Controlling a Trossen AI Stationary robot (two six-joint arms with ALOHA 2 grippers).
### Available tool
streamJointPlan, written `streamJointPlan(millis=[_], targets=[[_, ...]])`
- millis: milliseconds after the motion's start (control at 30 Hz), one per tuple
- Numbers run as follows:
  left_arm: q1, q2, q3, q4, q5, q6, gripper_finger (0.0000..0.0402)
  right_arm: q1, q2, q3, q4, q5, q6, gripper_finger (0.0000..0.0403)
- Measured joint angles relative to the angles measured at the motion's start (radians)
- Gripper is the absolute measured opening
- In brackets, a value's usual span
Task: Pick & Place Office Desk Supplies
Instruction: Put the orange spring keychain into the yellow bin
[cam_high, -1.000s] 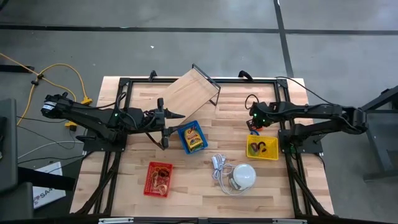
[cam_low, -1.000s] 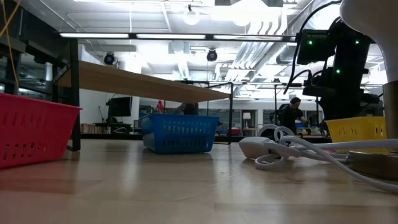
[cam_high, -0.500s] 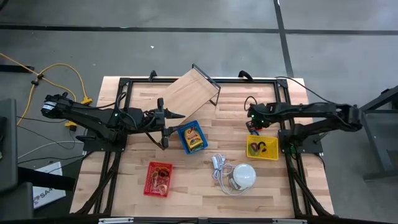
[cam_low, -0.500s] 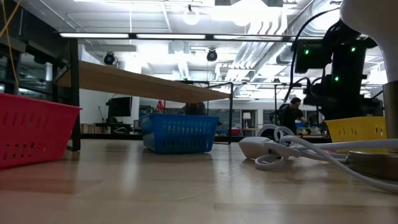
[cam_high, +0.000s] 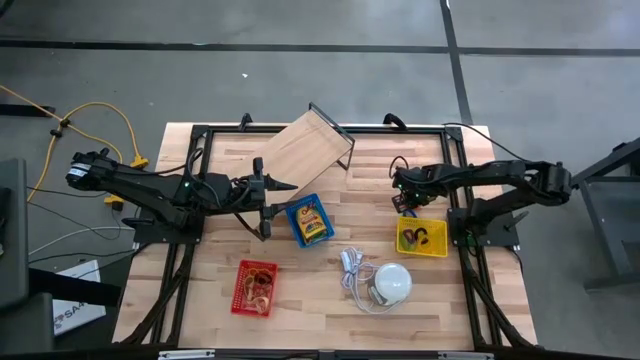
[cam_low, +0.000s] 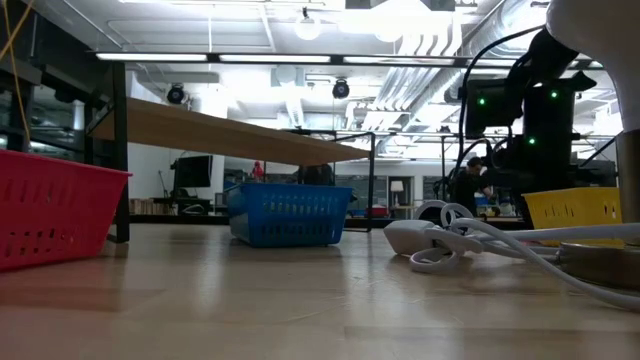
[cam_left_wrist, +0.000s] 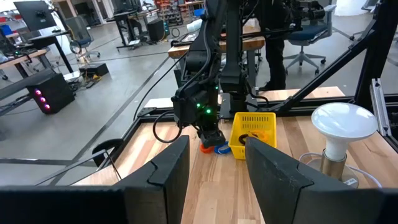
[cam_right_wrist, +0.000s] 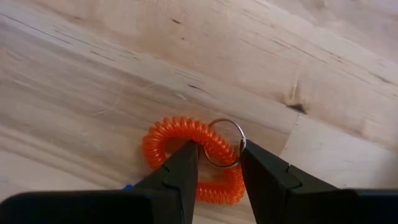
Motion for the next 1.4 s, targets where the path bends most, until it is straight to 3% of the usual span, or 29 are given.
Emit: streamJointPlan(millis=[600,967,1400], targets=[[0.000,0.000,0.000,0.000,0.000,0.000,0.0150,0.000,0.000,-0.001,0.017,-0.006,-0.004,0.0028],[0.000,0.000,0.000,0.000,0.000,0.000,0.0150,0.001,-0.012,-0.003,0.016,-0.005,-0.007,0.0025],[0.000,0.000,0.000,0.000,0.000,0.000,0.0150,0.000,-0.257,-0.003,0.013,-0.011,-0.064,0.0023]])
